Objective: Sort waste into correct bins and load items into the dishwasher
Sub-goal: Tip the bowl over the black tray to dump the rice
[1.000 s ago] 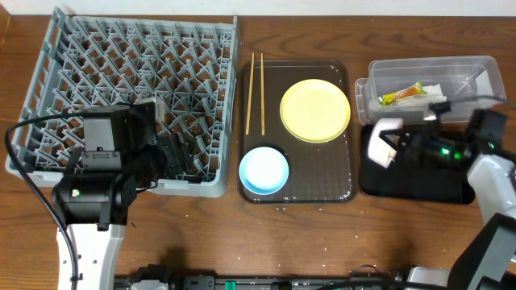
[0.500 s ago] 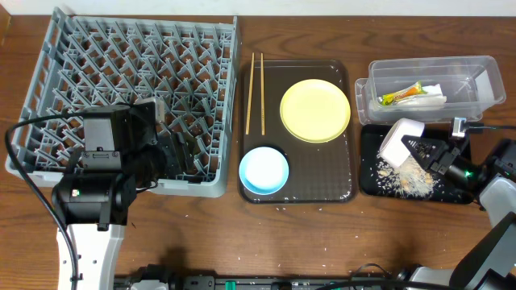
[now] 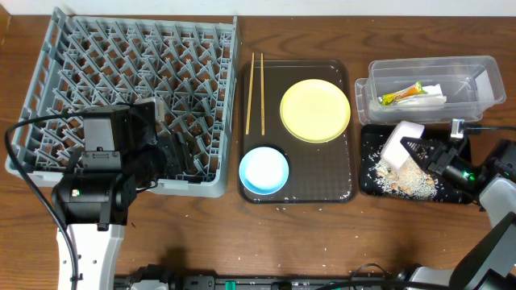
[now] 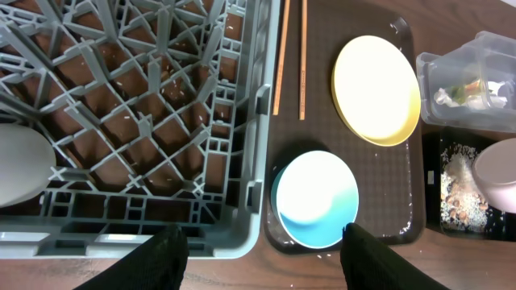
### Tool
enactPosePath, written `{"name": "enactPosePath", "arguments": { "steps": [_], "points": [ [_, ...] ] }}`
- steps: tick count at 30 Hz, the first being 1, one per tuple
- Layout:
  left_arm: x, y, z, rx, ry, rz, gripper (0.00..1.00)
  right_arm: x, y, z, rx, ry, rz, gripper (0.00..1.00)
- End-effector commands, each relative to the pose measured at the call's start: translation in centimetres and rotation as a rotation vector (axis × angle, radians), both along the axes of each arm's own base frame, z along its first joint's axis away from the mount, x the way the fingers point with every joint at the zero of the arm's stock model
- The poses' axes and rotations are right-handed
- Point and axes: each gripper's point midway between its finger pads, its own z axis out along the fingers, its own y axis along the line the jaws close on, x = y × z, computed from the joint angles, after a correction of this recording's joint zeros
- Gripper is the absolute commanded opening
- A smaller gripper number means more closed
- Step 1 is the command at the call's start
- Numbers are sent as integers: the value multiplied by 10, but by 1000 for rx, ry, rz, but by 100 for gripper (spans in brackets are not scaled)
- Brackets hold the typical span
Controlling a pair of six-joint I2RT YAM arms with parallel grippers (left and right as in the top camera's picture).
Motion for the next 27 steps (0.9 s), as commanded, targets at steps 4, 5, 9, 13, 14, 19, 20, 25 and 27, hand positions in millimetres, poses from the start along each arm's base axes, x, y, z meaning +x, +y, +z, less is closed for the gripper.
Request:
{"name": "enactPosePath", "arguments": {
  "steps": [4,5,9,13,14,19,20,25,27],
  "points": [
    [3,1,8,19,-27,-8,62,0,-1,-8,30,104,-29,1],
    [3,1,8,19,-27,-8,62,0,0,-5,27,69,-16,1],
    [3,1,8,19,-27,-8,62,2,0,-5,52,109,-26,1],
    [3,1,8,19,-29,-8,62,6,-2,-16,24,181,-56,1],
    [4,1,9,19,-31,-8,62,5,-1,-19,26,209,-63,1],
    [4,1,9,19,-34,-8,62,5,3,-17,11,175,-40,1],
    [5,1,10,19,-38,-8,62,4,6,-13,33,164,-25,1],
    [5,1,10,19,-40,-8,62,5,8,-17,30,201,-31,1],
    [6,1,10,19,-42,-8,62,2,17,4,62,53,46,1]
  ]
}}
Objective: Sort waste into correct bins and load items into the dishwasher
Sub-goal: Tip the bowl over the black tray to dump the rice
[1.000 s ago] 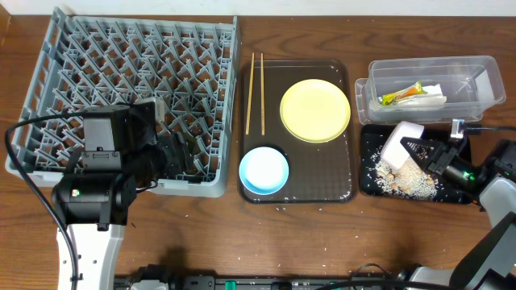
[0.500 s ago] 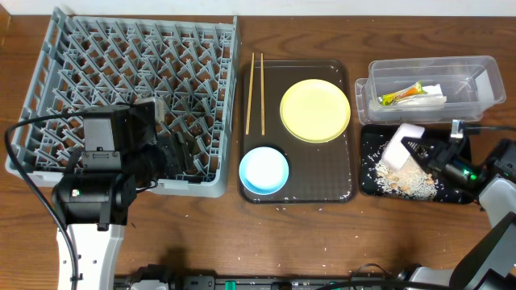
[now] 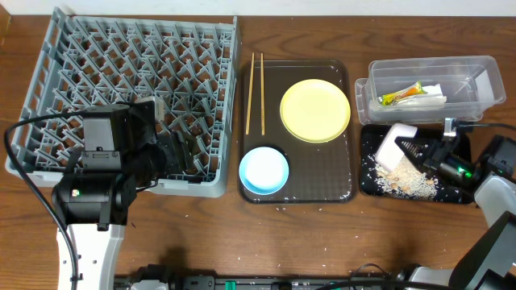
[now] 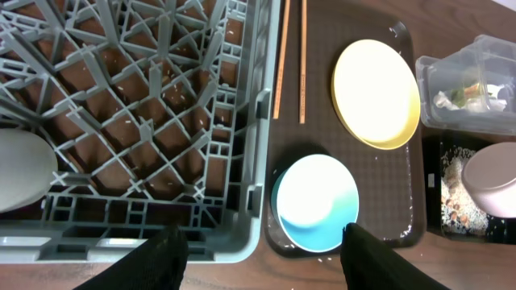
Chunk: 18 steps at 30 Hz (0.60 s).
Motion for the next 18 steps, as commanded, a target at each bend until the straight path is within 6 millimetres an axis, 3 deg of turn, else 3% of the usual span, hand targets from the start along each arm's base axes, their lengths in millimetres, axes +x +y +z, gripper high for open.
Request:
{"name": "enactPosePath", "arguments": {
  "steps": [1,4,6,7,10,12,13,15,18],
  "points": [
    [3,0,9,17,-29,-10,62,-3,10,19,43,-120,67,1],
    [3,0,9,17,-30,-10,62,2,-3,-18,-21,153,-55,1],
    [3,0,9,17,-30,-10,62,0,9,8,14,-44,40,1],
    [3,0,9,17,-29,-10,62,0,10,10,22,-55,47,1],
    [3,0,9,17,-30,-10,62,3,-1,-16,-7,159,-53,1],
    [3,0,9,17,-30,-10,62,1,11,15,34,-79,59,1],
    [3,0,9,17,-29,-10,62,0,14,20,49,-109,78,1],
    [3,0,9,17,-29,-10,62,4,10,6,45,22,27,1],
    [3,0,9,16,-30,-10,62,2,14,14,52,-8,47,1]
  ]
}}
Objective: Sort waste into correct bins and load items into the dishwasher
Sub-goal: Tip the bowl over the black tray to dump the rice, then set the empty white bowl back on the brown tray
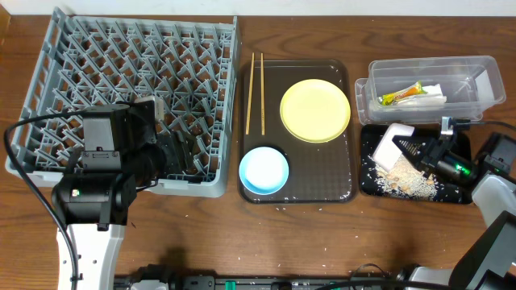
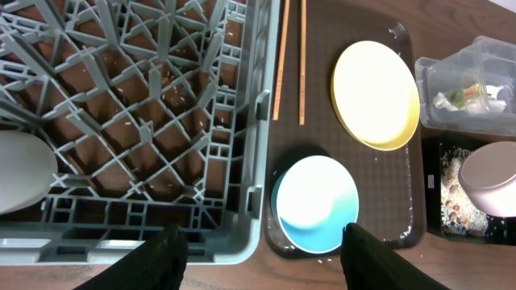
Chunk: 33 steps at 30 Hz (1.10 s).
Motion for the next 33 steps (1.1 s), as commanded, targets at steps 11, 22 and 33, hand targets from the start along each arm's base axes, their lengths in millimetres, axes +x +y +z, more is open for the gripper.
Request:
{"name": "enactPosePath", "arguments": {
  "steps": [11,22,33],
  "points": [
    [7,0,12,3,-44,6,62,-16,89,36,-398,-171,170,1],
    [9,0,14,-5,-51,15,62,-60,154,-45,-1119,-92,319,1],
    [9,0,14,-6,-50,15,62,-57,175,-68,-1221,-114,376,32]
  ]
}}
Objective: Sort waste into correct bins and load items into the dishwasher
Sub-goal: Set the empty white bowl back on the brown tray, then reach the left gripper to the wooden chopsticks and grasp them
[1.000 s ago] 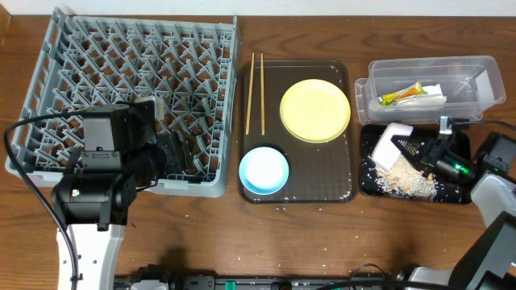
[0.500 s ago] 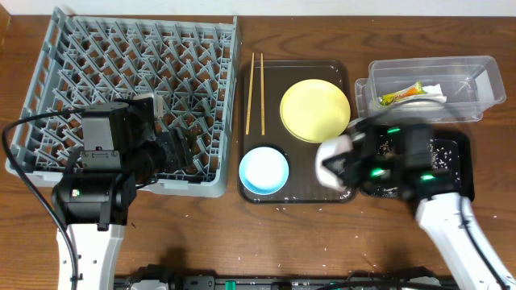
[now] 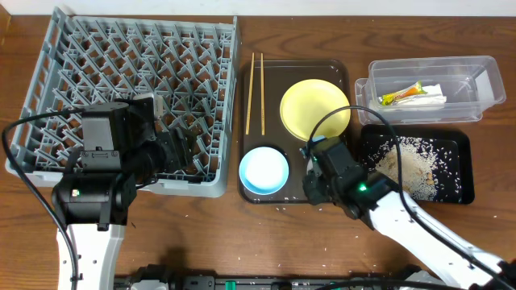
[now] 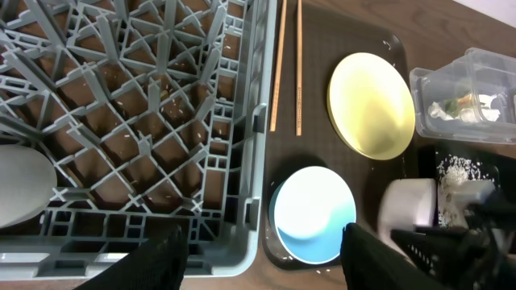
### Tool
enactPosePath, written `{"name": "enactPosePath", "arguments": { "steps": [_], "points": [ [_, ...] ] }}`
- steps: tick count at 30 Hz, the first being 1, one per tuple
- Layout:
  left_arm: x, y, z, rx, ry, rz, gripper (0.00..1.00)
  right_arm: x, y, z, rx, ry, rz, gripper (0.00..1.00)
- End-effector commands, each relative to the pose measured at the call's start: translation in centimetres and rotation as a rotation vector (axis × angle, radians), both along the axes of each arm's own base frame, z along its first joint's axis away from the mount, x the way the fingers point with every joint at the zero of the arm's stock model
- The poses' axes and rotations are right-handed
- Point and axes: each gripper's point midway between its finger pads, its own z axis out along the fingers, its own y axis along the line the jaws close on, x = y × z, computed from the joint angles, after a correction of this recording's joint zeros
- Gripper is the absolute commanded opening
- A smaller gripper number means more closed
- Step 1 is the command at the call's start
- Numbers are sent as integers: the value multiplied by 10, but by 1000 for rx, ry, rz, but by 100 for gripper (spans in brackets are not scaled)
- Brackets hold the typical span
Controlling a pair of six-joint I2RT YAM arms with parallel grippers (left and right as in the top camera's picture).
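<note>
My right gripper (image 4: 429,238) is shut on a white bowl (image 4: 408,209), which hangs upright over the right half of the brown tray (image 3: 294,173), just right of the blue bowl (image 3: 264,170). In the overhead view my right arm hides that bowl. On the tray also lie a yellow plate (image 3: 310,103) and a pair of chopsticks (image 3: 255,93). My left gripper (image 4: 266,262) is open with nothing in it, above the front right corner of the grey dish rack (image 3: 121,64). A pale bowl (image 4: 18,187) sits in the rack.
A black bin (image 3: 459,138) at the right holds spilled rice and crumbs. Behind it a clear bin (image 3: 477,89) holds a wrapper and paper. Rice grains dot the table near the tray's front edge.
My right gripper has moved with the white bowl from over the black bin to over the brown tray beside the blue bowl. The left gripper has barely shifted.
My right gripper held the white bowl tipped over the black bin, with rice lying beneath it. It stayed there through the two later moments, shifting slightly left. Now the bowl is over the tray and the rice lies in the bin. My left gripper stayed open over the rack corner.
</note>
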Motion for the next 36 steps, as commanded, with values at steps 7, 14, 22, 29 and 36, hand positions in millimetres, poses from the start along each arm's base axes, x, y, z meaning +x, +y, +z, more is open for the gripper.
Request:
{"name": "enactPosePath", "arguments": {
  "steps": [7,14,22,29,36],
  "points": [
    [3,-11,14,-45,-34,-34,62,29,3,80,-23,-69,11,48],
    [17,-30,20,-55,-55,-42,61,72,2,166,179,-164,-160,54],
    [91,-91,2,107,3,-170,61,94,-35,160,253,-97,-337,53],
    [150,-134,-67,157,70,-242,57,71,-45,127,157,58,-358,70],
    [183,-148,-133,261,79,-221,57,70,-48,124,139,62,-367,77]
  ]
}}
